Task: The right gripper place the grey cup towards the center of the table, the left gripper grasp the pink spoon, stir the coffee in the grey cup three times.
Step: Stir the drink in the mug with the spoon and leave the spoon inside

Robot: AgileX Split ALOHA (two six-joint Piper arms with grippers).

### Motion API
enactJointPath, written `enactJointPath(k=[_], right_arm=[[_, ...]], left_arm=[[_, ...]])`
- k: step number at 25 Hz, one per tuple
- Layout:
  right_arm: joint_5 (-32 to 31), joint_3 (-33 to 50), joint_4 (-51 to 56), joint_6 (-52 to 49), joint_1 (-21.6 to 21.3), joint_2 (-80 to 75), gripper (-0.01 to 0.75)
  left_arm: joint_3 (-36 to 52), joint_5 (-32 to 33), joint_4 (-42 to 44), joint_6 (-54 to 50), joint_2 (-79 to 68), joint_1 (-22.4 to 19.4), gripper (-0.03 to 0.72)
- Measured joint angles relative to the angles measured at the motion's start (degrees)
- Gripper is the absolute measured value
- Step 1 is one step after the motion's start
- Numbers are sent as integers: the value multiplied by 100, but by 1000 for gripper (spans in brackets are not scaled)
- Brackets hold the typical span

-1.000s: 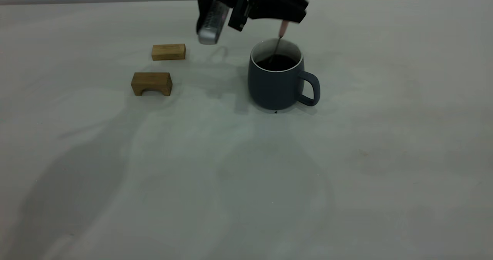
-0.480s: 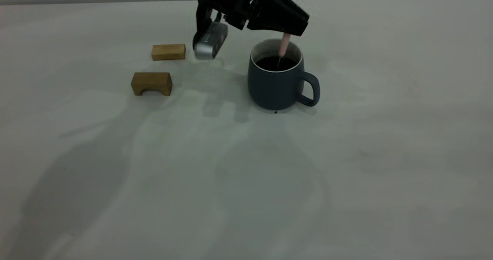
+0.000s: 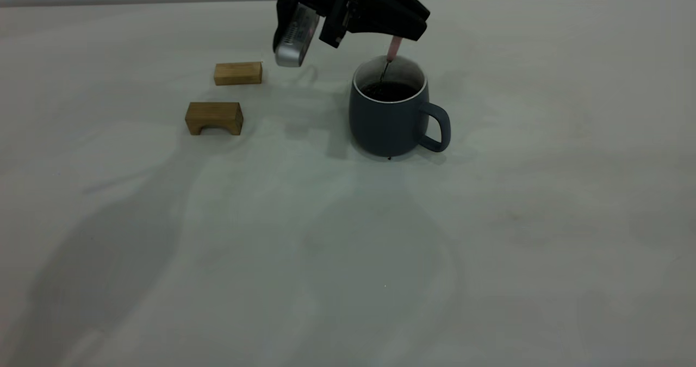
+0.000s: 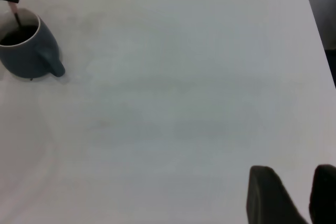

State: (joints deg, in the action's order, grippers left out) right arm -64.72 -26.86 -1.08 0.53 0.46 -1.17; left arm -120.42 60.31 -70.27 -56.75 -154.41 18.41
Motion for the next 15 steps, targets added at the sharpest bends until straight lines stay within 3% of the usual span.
enactJointPath(k=[4, 7, 15], right_arm=[[0, 0, 0, 0, 0, 0, 238], [0, 0, 0, 0, 0, 0, 238], [0, 0, 0, 0, 0, 0, 238]], left_arm=[[0, 77, -474, 215, -90, 120, 158], [0, 366, -576, -233, -167, 159, 158], [-36, 621, 46, -1354, -154, 116, 158]])
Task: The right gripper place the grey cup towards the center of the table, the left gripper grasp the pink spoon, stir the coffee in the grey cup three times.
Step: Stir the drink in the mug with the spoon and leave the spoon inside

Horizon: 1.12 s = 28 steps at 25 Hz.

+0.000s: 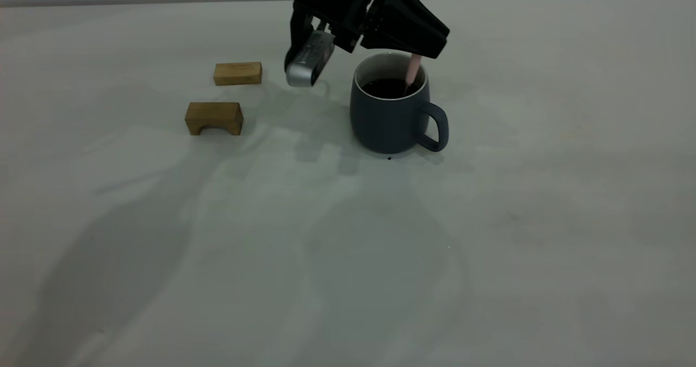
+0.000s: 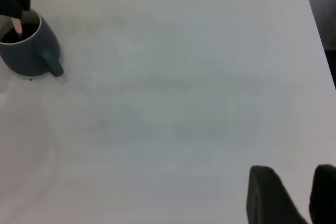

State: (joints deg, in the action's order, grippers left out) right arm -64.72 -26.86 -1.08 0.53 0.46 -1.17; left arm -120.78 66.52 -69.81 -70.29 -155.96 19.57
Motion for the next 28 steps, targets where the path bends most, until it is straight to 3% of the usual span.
enactJointPath(k=[15, 25, 28], right_arm=[[0, 0, 0, 0, 0, 0, 238], [0, 0, 0, 0, 0, 0, 238], [0, 0, 0, 0, 0, 0, 238]], left_arm=[[-687, -152, 826, 54, 12, -129, 158], [-705, -214, 827, 54, 1, -118, 158], [-705, -314, 903, 86, -4, -113, 201]])
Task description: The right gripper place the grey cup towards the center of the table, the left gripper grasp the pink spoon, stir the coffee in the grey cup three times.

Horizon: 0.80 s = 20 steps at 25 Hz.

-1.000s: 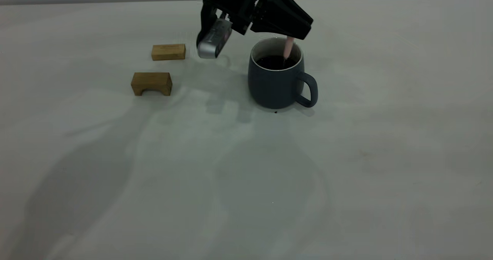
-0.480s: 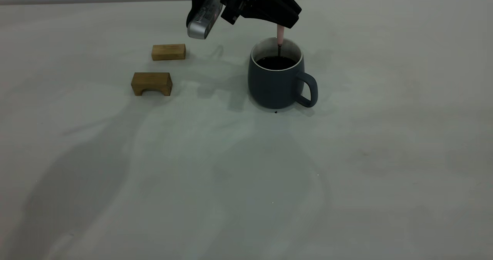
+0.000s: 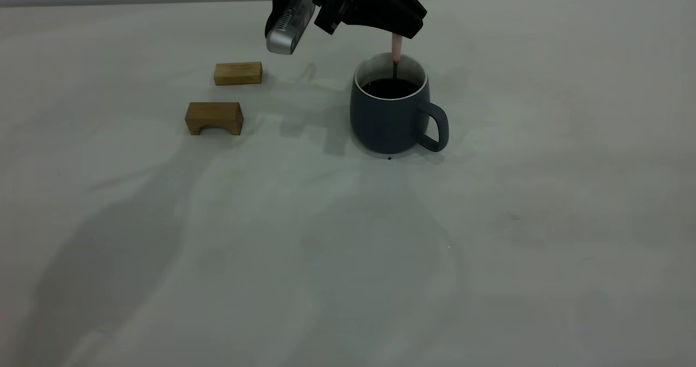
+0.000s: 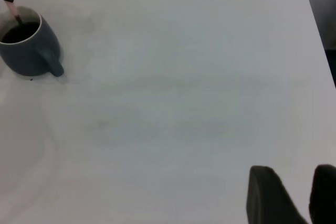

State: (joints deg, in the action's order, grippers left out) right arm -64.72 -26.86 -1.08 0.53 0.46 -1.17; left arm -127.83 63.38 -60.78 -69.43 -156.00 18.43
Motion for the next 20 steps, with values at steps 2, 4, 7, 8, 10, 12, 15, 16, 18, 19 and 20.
enactJointPath(k=[2, 4, 7, 8, 10, 12, 15, 16, 18, 19, 20], right_arm=[[0, 0, 0, 0, 0, 0, 238], [0, 0, 0, 0, 0, 0, 238], [0, 0, 0, 0, 0, 0, 238], [0, 0, 0, 0, 0, 0, 238], [0, 0, 0, 0, 0, 0, 238], [0, 0, 0, 0, 0, 0, 238], [0, 0, 0, 0, 0, 0, 238], [0, 0, 0, 0, 0, 0, 238], [0, 0, 0, 0, 0, 0, 238], [0, 0, 0, 0, 0, 0, 238], [0, 0, 0, 0, 0, 0, 238]], left_arm=[[0, -38, 105, 10, -47, 0, 279], [0, -32, 165, 14, -61, 0, 347], [0, -14, 160, 14, -61, 0, 402], [0, -14, 160, 14, -56, 0, 409], [-18, -2, 174, 58, -56, 0, 413], [-135, 72, 318, 152, -43, 0, 414], [-585, 355, 1042, 259, 57, 0, 415], [-826, 355, 1352, 266, 118, 0, 415], [-1386, 355, 2082, 278, 239, 0, 415], [-1600, 355, 2425, 278, 321, 0, 415], [-1832, 355, 2685, 278, 409, 0, 415]])
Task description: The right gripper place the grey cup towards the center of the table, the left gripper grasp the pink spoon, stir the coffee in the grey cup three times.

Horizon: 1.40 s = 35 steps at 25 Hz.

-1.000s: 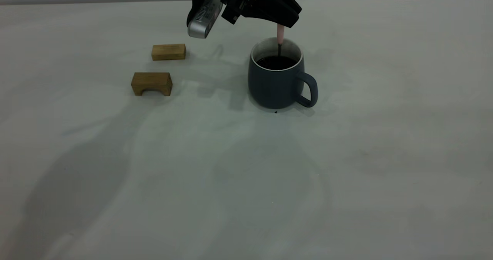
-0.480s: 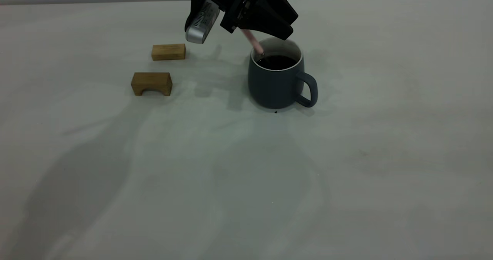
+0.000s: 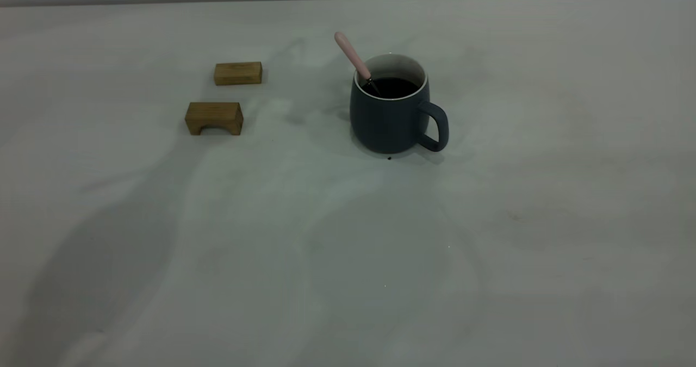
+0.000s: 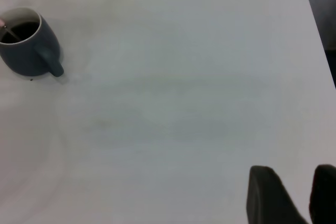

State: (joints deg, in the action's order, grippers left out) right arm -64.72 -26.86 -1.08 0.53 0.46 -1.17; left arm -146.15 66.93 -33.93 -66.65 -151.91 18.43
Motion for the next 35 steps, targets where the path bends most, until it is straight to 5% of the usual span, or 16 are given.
enactJointPath(k=[9, 11, 15, 17, 21, 30, 35], right_arm=[[0, 0, 0, 0, 0, 0, 238], [0, 0, 0, 0, 0, 0, 238], [0, 0, 0, 0, 0, 0, 238], [0, 0, 0, 0, 0, 0, 238], [0, 0, 0, 0, 0, 0, 238], [0, 0, 0, 0, 0, 0, 238], [0, 0, 0, 0, 0, 0, 238]], left_arm=[[-734, 0, 940, 192, 973, -6, 415], [-734, 0, 1128, 1497, 1250, -6, 415], [-734, 0, 1348, 5844, 1816, 14, 415], [-573, 0, 1217, 6876, 2186, 67, 415], [578, 0, 1403, 7193, 3116, 114, 416], [4914, 0, 2928, 7059, 5594, 108, 417], [6405, 0, 3465, 6965, 6910, 108, 417]])
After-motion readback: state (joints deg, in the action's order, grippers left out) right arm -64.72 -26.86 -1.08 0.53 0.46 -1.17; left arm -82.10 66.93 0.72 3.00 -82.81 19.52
